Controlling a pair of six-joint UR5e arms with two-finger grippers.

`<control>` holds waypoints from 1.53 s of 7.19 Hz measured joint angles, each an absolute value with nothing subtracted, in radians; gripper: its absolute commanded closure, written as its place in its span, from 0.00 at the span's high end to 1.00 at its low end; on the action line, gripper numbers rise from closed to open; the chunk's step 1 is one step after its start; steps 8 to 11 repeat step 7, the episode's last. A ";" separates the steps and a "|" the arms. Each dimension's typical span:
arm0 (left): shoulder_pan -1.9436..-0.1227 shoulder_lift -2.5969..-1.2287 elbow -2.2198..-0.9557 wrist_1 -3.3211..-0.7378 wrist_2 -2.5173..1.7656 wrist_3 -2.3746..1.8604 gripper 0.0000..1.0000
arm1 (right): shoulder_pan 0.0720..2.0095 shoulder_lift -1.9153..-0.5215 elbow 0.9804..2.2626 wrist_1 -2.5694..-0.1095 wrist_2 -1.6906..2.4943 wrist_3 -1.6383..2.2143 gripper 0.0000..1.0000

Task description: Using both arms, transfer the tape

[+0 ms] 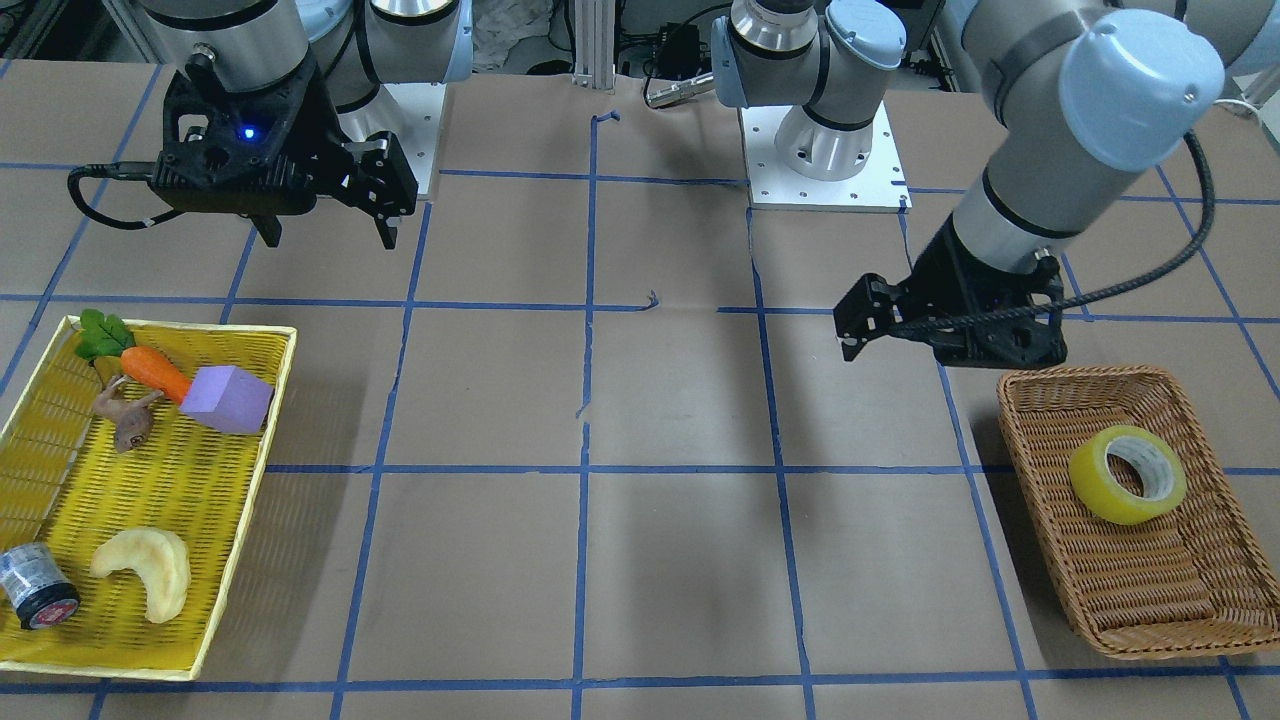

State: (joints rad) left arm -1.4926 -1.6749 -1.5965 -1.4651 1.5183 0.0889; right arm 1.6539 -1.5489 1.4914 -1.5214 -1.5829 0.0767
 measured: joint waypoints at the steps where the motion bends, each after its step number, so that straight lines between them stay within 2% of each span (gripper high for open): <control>1: -1.535 -1.655 -1.588 -1.503 1.531 0.078 1.00 | 1.654 -1.549 1.491 -1.522 -1.583 0.077 1.00; 11: -1.589 -1.637 -1.594 -1.533 1.562 0.072 1.00 | 1.652 -1.551 1.494 -1.520 -1.586 0.077 1.00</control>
